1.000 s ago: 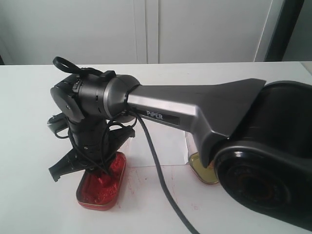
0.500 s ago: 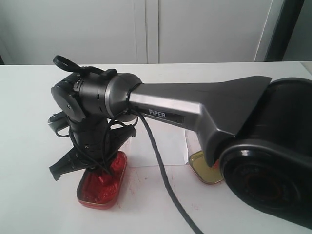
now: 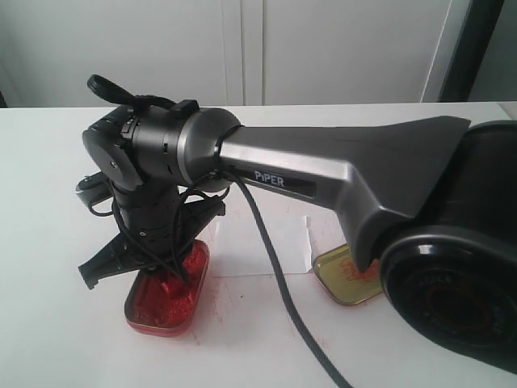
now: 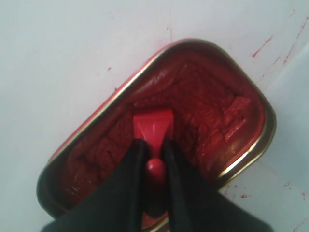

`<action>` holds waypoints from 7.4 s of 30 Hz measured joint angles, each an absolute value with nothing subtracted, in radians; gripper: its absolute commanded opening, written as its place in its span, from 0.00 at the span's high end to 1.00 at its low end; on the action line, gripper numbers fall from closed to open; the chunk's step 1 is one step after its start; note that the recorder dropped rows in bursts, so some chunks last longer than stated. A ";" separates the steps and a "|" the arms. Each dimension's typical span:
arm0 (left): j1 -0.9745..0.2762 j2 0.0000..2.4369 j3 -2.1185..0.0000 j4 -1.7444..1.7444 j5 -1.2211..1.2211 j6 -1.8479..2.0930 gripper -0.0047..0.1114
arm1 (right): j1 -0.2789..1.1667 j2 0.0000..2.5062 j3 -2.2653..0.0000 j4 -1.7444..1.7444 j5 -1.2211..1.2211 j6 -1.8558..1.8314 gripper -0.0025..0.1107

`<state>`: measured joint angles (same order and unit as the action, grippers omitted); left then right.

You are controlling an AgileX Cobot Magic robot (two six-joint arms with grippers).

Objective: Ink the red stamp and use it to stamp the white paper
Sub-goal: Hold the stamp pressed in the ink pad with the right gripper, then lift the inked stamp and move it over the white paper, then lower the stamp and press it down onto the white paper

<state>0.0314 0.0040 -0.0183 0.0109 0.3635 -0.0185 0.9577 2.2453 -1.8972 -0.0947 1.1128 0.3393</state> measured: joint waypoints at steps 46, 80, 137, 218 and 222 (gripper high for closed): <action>0.031 0.004 -0.018 0.011 0.363 -0.018 0.96 | 0.958 2.262 -1.895 -0.099 1.130 0.341 0.98; 0.031 0.004 -0.018 0.011 0.363 -0.018 0.96 | 0.966 2.251 -1.895 -0.163 1.106 0.365 0.98; 0.031 0.004 -0.018 0.011 0.363 -0.018 0.96 | 0.902 2.137 -1.893 -0.073 1.168 0.310 0.98; 0.031 0.004 -0.018 0.011 0.363 -0.018 0.96 | 0.675 2.265 -1.739 -0.088 1.051 0.458 0.98; 0.031 0.004 -0.018 0.011 0.363 -0.018 0.96 | 0.675 2.267 -1.739 -0.088 1.053 0.437 0.98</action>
<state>0.0314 0.0040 -0.0183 0.0109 0.3635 -0.0185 0.6747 2.2665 -1.7395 -0.0875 1.0532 0.4374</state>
